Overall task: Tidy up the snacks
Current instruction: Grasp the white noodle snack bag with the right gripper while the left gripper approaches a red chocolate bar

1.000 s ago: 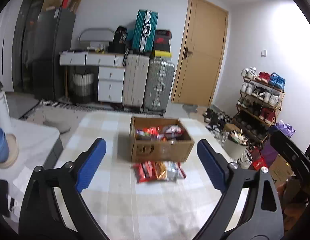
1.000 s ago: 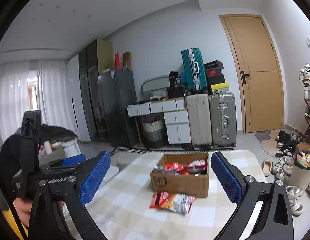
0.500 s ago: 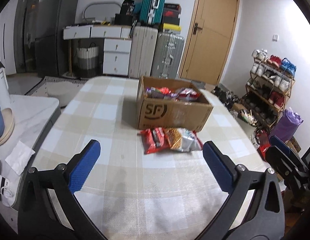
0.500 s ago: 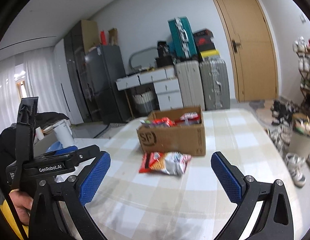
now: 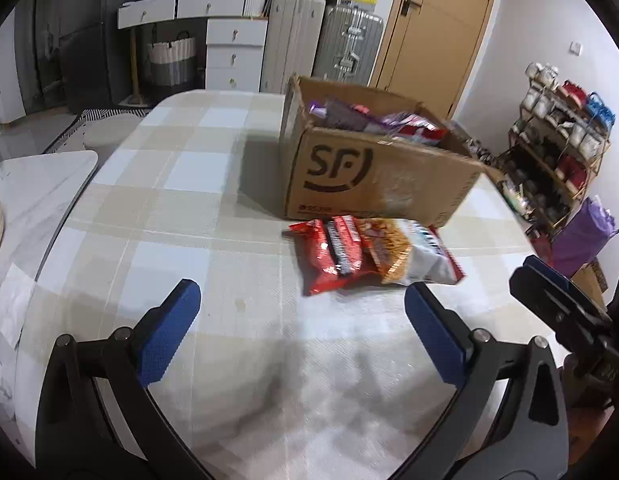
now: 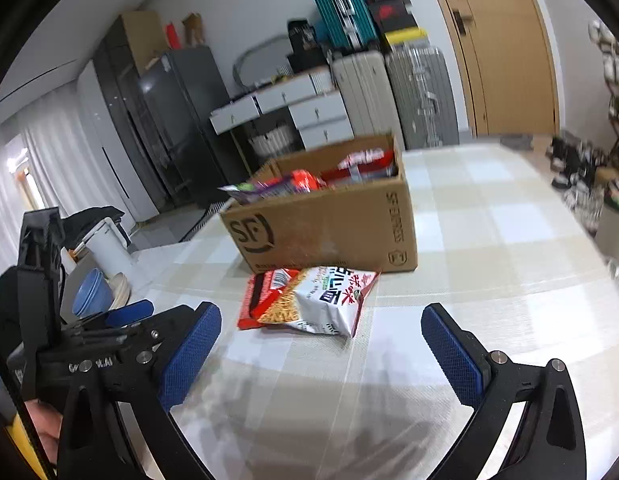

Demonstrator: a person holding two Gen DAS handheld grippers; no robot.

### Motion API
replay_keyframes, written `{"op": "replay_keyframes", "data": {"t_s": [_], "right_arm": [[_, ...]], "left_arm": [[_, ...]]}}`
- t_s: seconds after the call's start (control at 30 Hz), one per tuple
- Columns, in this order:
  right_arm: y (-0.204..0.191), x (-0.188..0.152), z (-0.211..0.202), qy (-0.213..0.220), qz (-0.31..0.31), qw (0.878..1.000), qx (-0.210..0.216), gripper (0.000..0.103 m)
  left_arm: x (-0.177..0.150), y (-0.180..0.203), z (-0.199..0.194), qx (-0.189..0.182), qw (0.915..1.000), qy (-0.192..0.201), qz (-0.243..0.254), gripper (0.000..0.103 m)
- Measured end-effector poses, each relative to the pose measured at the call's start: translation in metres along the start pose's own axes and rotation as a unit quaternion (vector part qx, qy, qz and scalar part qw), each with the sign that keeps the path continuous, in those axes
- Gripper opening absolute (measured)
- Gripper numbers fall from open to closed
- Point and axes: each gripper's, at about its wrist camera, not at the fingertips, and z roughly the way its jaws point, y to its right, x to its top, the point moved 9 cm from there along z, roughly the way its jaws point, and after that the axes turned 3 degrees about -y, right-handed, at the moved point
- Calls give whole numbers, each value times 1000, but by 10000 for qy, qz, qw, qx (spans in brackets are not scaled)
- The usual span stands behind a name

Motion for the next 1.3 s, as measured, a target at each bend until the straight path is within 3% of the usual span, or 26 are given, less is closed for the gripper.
{"op": "replay_keyframes", "data": {"t_s": [0.2,0.67,0.83,1.0,1.3], "right_arm": [[15,4,54,-609,337,9976,60,102],[15,9,129,-1268,261,9916,33,100],[1,8,139,-1278,-280,9913,-169,75],[2,9,138,-1256,-68,9921,27,61],[14,3,97,-945,178,9951,214,58]], "left_arm": [[14,0,44,28,9996,-276,-10,102],[28,-31,101,124,9969,-661,-413,101],[29,-40,109,164,9962,-701,-495,101],[38,-44,113,211,9961,-682,-525,101],[39,-31,102,205,9974,-592,-358,101]]}}
